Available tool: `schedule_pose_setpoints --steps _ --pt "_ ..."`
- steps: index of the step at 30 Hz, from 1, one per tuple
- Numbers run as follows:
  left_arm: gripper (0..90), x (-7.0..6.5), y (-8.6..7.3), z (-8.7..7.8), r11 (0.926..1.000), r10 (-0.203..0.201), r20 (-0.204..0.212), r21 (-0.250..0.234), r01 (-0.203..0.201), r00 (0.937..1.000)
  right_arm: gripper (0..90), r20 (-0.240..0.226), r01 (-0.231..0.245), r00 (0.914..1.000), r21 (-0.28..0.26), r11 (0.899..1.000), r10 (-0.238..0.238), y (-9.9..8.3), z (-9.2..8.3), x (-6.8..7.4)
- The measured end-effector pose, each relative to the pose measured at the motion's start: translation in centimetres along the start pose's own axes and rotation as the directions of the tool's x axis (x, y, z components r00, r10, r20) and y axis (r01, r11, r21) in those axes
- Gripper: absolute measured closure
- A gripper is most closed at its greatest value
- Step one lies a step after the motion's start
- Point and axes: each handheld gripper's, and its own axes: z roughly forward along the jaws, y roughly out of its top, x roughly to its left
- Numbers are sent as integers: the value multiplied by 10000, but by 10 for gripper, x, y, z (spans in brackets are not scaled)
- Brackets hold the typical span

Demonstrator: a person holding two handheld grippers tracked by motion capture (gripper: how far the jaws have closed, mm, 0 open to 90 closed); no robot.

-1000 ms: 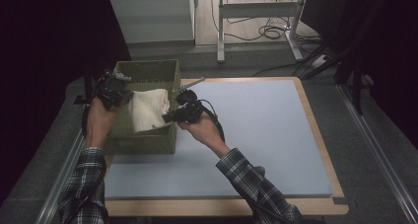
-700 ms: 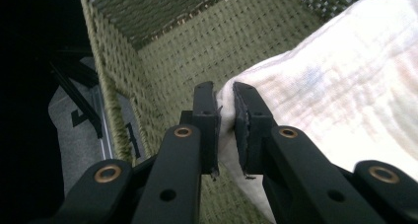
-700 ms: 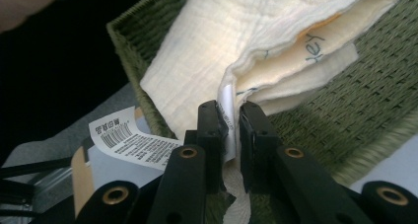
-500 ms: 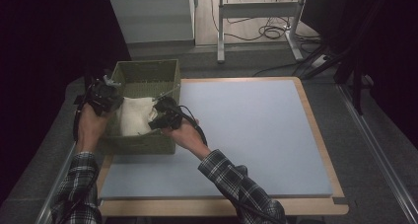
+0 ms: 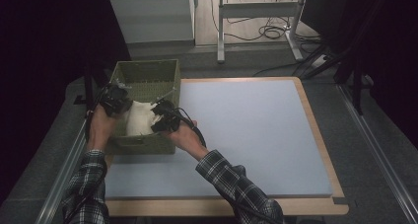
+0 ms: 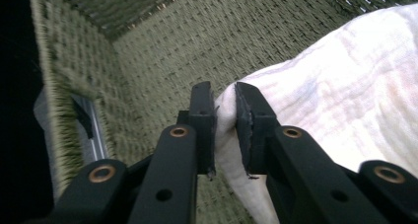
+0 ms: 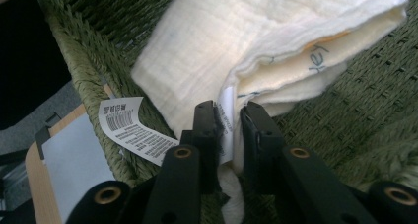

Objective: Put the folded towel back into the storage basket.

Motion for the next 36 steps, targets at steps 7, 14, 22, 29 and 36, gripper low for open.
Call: schedule_pose_setpoints --steps 7,14,22,29,36 --pt "599 -1 1 1 9989 -336 89 -316 339 9994 604 -43 134 9999 -254 9996 -135 3 -6 -3" --pt "498 -2 0 -3 9958 -707 537 -545 736 9961 514 75 740 9973 -488 9961 -737 4 -17 -2" --pt "387 -3 1 2 9886 -1357 1571 -430 1441 9782 430 168 1394 9902 -700 9878 -1386 2 -35 3" --pt "314 -6 4 3 9832 -1676 2028 -368 1785 9648 334 364 1771 9840 -978 9793 -1743 -1 -57 4" --pt "242 -12 9 5 9816 -1793 2372 -221 1898 9548 281 837 2323 9709 -975 9678 -2246 -11 -72 -2"
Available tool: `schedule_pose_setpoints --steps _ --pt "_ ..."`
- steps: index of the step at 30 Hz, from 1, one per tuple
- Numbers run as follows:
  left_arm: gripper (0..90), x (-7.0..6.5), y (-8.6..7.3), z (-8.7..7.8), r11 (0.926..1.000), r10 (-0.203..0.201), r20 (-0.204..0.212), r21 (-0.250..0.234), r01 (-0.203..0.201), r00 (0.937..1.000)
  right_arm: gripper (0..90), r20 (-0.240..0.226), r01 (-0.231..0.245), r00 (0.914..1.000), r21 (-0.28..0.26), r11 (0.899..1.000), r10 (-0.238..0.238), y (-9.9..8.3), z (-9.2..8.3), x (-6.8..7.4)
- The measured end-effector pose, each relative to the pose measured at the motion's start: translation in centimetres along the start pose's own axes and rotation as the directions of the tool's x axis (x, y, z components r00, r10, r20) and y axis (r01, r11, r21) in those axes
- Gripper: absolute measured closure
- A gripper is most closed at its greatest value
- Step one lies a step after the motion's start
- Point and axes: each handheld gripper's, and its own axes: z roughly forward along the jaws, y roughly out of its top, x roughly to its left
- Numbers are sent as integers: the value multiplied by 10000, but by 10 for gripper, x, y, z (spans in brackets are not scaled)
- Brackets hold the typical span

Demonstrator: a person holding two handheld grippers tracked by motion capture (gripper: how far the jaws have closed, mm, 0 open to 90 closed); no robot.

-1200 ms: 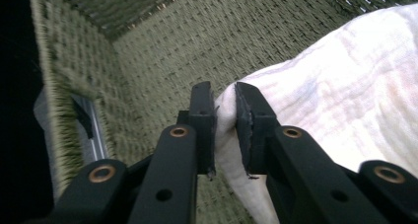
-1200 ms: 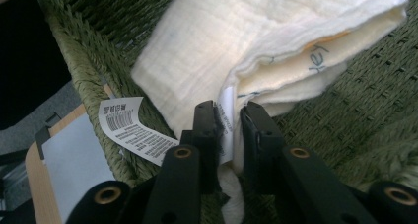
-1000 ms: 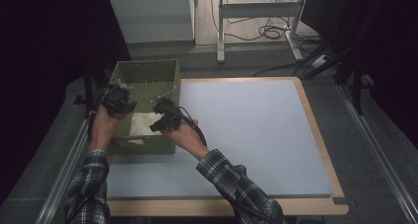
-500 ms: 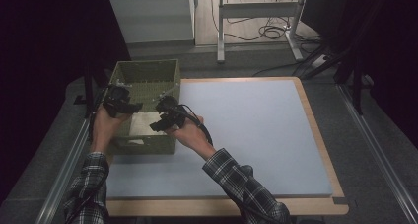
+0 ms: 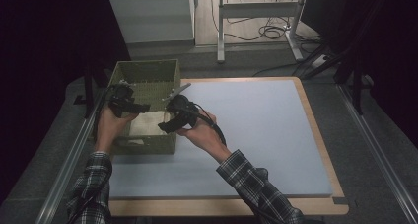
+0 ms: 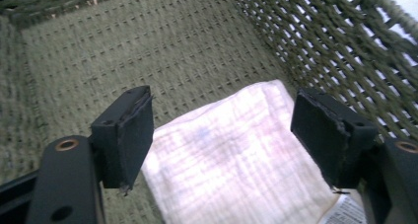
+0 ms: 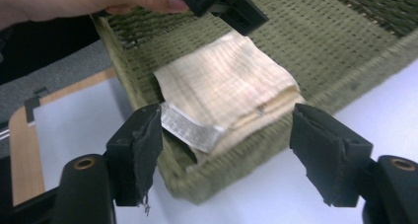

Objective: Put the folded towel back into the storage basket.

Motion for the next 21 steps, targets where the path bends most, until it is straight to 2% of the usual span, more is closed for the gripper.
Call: schedule_pose_setpoints --steps 3,8,15,18,21 --pt "207 -4 2 1 10000 -84 263 14 84 9996 260 87 -63 9999 -79 9999 64 -5 -7 -4" --pt "143 -10 5 3 10000 -36 404 63 34 9992 230 68 -218 9997 -179 9996 219 -18 -19 -12" --pt "82 -12 9 2 9996 -263 692 -55 268 9973 192 48 -323 9995 -176 9993 324 -40 -32 -19" --pt "68 -17 10 1 10000 3 772 26 -5 9970 175 -21 -425 9991 -135 9990 425 -50 -36 -21" --pt "52 -23 14 -1 9993 309 512 194 -319 9982 166 -76 -493 9988 -93 9987 492 -61 -40 -24"
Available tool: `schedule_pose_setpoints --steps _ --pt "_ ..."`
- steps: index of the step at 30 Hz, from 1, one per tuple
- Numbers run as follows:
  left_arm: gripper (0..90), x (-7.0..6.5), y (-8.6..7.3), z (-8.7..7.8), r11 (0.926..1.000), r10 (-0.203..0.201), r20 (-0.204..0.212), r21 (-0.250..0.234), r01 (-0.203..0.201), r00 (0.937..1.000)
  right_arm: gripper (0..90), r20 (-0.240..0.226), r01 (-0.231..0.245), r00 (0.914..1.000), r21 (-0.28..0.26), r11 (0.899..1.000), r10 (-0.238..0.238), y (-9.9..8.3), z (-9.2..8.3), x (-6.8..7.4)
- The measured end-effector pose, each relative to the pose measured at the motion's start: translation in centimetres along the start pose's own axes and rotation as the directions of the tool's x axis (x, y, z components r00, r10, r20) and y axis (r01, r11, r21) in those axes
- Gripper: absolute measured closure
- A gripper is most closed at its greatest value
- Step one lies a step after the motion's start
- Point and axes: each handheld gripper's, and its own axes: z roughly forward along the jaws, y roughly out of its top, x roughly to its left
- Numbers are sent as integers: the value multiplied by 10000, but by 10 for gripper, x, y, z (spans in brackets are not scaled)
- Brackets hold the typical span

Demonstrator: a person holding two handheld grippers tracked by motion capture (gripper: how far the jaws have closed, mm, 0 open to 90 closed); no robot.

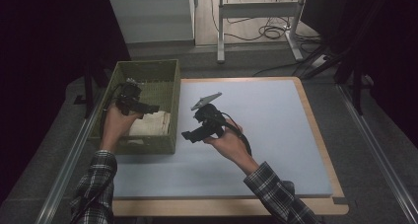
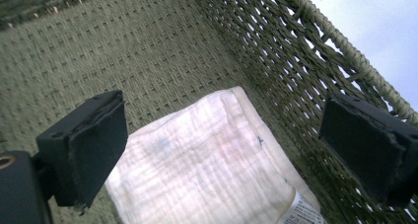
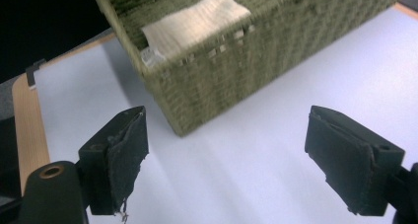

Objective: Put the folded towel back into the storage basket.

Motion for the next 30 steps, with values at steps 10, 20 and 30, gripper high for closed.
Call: schedule_pose_setpoints --steps 10,20,30 --pt "29 -19 18 -9 9987 189 217 -481 -179 9996 148 297 -98 9995 98 9999 95 -39 -19 -11" --pt "28 -54 37 -6 9940 880 530 -703 -842 9947 126 515 -362 9981 176 9992 352 -76 -34 -21" --pt "24 -100 49 6 9845 1523 992 -1028 -1421 9833 104 811 -460 9957 134 9989 447 -109 -55 -31"
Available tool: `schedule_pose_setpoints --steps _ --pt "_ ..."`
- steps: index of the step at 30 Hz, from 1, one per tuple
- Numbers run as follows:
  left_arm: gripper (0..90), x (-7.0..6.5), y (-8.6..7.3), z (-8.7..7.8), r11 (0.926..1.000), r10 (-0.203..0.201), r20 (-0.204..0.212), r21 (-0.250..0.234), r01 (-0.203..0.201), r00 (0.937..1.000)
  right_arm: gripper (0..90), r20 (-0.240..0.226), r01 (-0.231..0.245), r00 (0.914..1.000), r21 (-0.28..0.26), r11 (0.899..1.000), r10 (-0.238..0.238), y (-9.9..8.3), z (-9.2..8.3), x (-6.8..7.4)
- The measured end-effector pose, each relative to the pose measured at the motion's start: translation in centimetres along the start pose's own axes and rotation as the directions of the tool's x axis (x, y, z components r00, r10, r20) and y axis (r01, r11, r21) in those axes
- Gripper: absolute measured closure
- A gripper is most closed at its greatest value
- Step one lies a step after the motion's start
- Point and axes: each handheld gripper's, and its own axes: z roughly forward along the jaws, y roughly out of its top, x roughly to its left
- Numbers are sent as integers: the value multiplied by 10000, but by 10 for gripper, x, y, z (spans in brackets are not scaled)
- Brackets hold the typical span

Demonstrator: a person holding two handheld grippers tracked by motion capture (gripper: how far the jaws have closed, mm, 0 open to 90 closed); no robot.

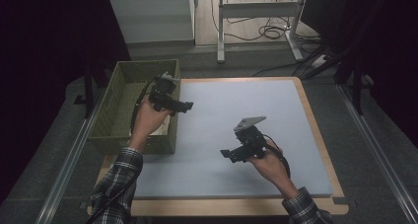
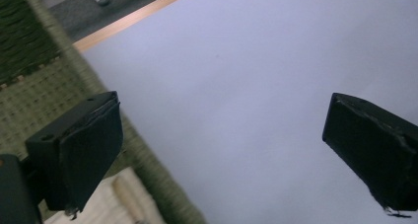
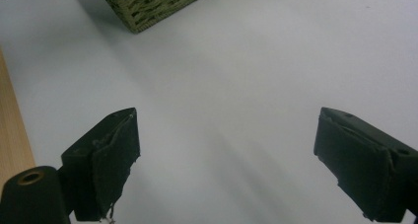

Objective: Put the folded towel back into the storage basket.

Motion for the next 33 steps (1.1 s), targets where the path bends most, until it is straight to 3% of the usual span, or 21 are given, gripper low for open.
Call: schedule_pose_setpoints --steps 7,15,21,33 --pt "24 -28 4 12 9990 367 402 -270 -357 9985 100 238 -224 9995 -211 9995 229 -22 -23 -13" --pt "26 -61 -4 26 9942 1054 987 -338 -1026 9895 99 644 -559 9962 -378 9977 583 -47 -44 -29" --pt "25 -83 -19 37 9887 1494 1215 -317 -1466 9813 99 858 -895 9920 -450 9950 931 -66 -56 -40" --pt "25 -113 -56 46 9823 1850 1824 -637 -1762 9657 96 1250 -1043 9862 -429 9936 1089 -97 -67 -45"
